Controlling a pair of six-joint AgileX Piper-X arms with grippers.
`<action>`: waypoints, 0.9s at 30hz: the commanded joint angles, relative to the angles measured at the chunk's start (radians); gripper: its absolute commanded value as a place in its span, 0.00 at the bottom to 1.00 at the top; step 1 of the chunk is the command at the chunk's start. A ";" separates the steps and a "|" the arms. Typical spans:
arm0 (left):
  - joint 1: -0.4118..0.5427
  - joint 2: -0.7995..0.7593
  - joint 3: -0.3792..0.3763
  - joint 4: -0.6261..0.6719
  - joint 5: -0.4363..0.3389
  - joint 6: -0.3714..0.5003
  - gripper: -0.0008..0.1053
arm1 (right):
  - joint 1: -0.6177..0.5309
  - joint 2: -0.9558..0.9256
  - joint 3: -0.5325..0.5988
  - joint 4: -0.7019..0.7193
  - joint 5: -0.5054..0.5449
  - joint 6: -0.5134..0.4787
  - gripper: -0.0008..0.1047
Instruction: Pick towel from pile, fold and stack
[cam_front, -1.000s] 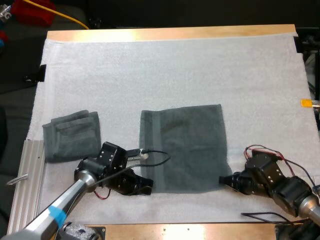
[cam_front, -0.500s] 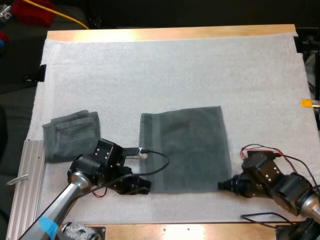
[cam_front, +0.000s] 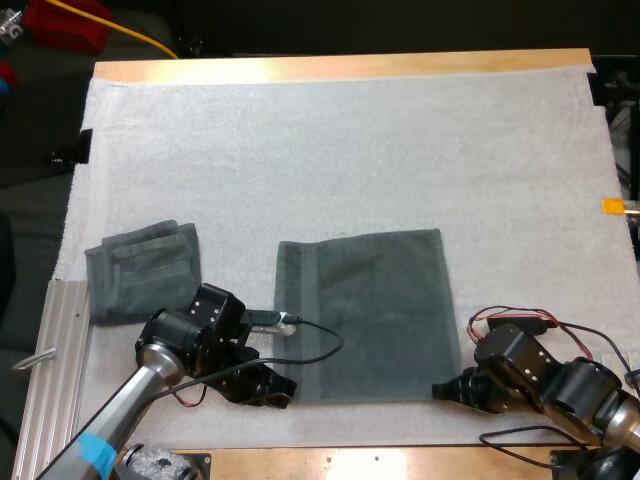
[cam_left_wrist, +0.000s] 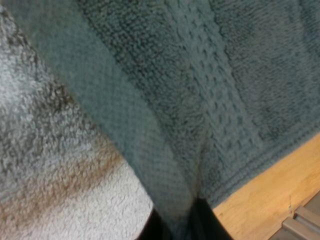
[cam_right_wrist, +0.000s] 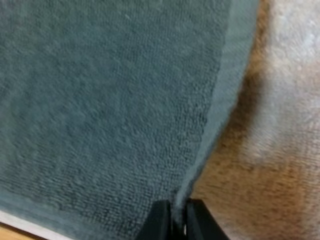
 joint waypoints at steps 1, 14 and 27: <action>0.001 0.004 -0.008 0.006 -0.008 0.007 0.01 | -0.001 -0.002 -0.011 -0.006 0.007 0.016 0.02; 0.002 0.238 -0.191 -0.042 0.036 -0.015 0.01 | -0.199 0.189 -0.091 -0.175 -0.110 0.068 0.02; 0.129 0.417 -0.373 -0.054 0.036 -0.032 0.01 | -0.369 0.415 -0.232 -0.285 -0.225 0.057 0.02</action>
